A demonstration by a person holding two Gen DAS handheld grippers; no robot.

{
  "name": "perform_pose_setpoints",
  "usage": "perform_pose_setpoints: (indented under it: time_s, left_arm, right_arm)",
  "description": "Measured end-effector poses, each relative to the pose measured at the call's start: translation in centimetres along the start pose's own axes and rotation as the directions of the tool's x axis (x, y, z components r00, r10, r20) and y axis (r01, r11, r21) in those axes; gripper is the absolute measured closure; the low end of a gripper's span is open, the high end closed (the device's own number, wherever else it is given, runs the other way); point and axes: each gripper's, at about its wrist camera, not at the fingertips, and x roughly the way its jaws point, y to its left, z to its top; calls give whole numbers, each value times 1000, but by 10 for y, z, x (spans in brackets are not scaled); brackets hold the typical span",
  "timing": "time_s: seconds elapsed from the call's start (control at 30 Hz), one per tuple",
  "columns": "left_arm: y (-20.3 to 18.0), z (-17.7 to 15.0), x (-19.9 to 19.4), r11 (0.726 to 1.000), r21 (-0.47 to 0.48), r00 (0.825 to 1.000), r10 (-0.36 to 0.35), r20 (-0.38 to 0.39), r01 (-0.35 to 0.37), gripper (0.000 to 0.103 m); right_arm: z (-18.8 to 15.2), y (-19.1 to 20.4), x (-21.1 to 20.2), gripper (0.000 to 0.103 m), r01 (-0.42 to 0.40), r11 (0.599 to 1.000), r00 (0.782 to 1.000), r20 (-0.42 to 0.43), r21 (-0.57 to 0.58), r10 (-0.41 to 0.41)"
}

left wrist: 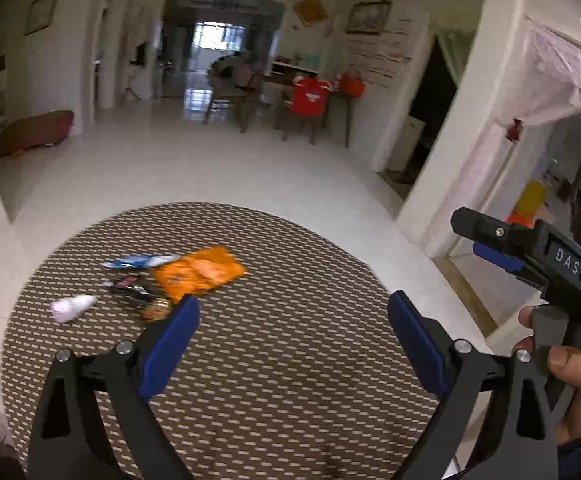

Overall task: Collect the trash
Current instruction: 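Move both open tools back over the table, then grasp the white dropper bottle with the left tool while the right tool grasps the black snack wrapper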

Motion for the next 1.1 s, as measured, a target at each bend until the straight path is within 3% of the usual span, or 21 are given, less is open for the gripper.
perform_pose_setpoints:
  time_s: [0.23, 0.47, 0.73, 0.8, 0.83, 0.87, 0.93, 1.1]
  left_arm:
    - [74, -11, 1, 990, -21, 990, 140, 2, -140, 10]
    - [162, -32, 26, 946, -31, 946, 321, -54, -322, 10]
    - [209, -30, 73, 945, 78, 934, 327, -147, -318, 11]
    - [212, -32, 79, 954, 80, 939, 299, -168, -289, 27]
    - [215, -32, 83, 961, 75, 943, 277, -186, -268, 41]
    - [218, -33, 88, 968, 65, 945, 252, -209, -244, 54]
    - [219, -34, 89, 967, 68, 946, 255, -201, -246, 68]
    - [223, -36, 82, 973, 12, 953, 227, -200, -229, 69]
  right_arm:
    - [-13, 69, 68, 6, -132, 981, 986, -123, -141, 115]
    - [-40, 121, 137, 6, -222, 948, 951, -267, -229, 158]
    - [-66, 146, 171, 6, -271, 918, 925, -343, -291, 165]
    - [-72, 153, 179, 9, -288, 907, 917, -362, -308, 168]
    - [-75, 157, 183, 12, -293, 901, 914, -369, -320, 167]
    - [-77, 161, 189, 19, -303, 894, 909, -381, -329, 168]
    - [-82, 169, 201, 29, -320, 883, 900, -403, -344, 169]
    - [-93, 185, 227, 42, -357, 859, 880, -440, -367, 178]
